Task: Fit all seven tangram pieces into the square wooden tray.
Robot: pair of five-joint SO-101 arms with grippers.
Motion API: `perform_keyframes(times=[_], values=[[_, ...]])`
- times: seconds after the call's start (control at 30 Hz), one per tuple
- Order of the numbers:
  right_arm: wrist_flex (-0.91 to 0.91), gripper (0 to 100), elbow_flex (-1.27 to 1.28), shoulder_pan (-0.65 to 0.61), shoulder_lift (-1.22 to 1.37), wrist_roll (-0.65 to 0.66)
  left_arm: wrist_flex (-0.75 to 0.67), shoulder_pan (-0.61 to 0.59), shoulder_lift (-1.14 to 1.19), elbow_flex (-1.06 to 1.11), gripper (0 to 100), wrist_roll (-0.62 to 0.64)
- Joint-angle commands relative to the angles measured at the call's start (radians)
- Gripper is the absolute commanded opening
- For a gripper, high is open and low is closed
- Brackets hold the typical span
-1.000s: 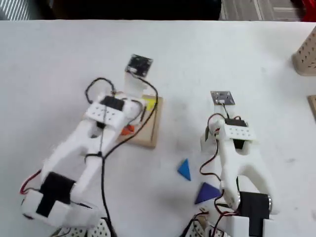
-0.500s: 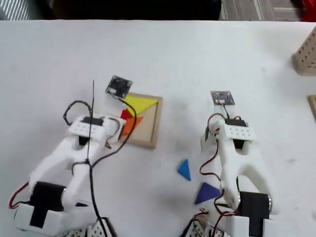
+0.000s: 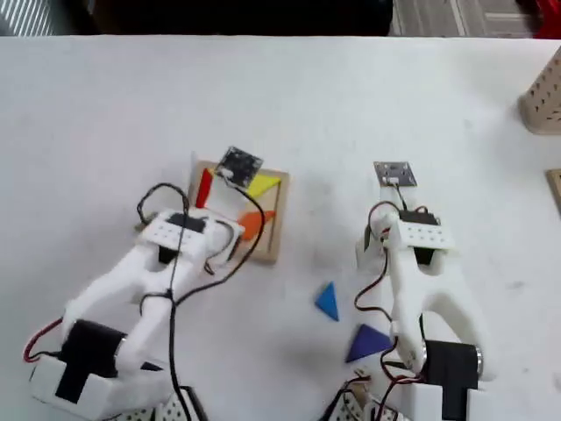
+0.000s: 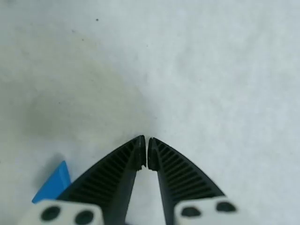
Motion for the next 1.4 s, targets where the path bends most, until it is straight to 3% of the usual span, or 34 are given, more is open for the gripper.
perform_keyframes(times=[0.0,0.3,0.67,0.93,1.37], values=[[-0.008,2.4,-0.005,-0.007,-0.039,0.011,0.005,0.059,-0.025,-0.009,2,0.038],[-0.007,2.4,-0.005,-0.005,-0.041,0.031,-0.005,0.082,-0.022,-0.017,2,0.043],[-0.007,2.4,-0.005,-0.004,-0.039,0.031,-0.005,0.242,-0.018,-0.077,2,0.163],[-0.007,2.4,-0.005,-0.004,-0.039,0.032,-0.054,0.229,-0.016,-0.115,2,0.166],[-0.007,2.4,-0.005,-0.004,-0.041,0.035,-0.054,0.082,-0.016,-0.112,2,0.158]])
